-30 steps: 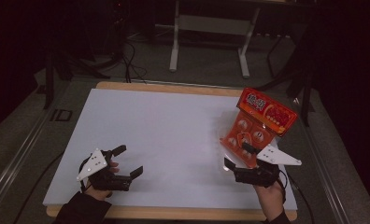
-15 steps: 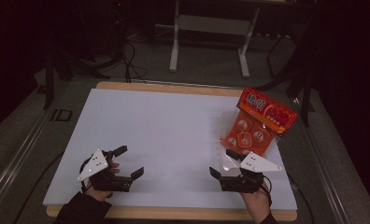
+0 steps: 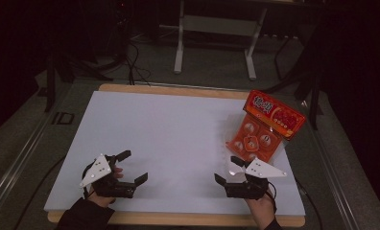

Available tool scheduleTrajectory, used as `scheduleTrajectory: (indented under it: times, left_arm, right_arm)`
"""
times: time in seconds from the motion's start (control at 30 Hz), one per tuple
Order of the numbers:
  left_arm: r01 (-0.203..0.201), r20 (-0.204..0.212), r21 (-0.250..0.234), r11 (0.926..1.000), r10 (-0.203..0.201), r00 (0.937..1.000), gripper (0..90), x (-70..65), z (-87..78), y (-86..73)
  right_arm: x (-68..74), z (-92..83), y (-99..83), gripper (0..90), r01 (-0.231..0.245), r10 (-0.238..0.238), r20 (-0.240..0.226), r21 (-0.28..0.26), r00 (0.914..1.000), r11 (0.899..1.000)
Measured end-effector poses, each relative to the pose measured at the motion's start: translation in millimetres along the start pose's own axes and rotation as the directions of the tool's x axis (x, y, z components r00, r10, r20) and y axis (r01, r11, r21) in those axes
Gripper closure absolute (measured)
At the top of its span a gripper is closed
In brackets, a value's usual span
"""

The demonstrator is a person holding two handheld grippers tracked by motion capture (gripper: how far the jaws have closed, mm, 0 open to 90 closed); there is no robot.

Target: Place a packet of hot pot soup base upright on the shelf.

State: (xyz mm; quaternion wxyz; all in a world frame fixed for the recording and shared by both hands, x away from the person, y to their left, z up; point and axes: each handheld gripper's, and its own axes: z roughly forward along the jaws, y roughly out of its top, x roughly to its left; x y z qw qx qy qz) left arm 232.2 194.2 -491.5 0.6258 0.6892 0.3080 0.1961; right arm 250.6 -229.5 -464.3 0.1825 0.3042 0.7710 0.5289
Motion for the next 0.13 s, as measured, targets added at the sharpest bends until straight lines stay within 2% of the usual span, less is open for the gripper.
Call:
scheduleTrajectory:
  times: [0.13]
  left_arm:
    - [0.001,0.002,-0.003,1.0,-0.001,1.0,2.1,-0.1,0.0,0.0]
  right_arm:
    - [-1.5,-0.6,-0.3,14.2,0.005,-0.005,0.001,-0.005,1.0,1.0]
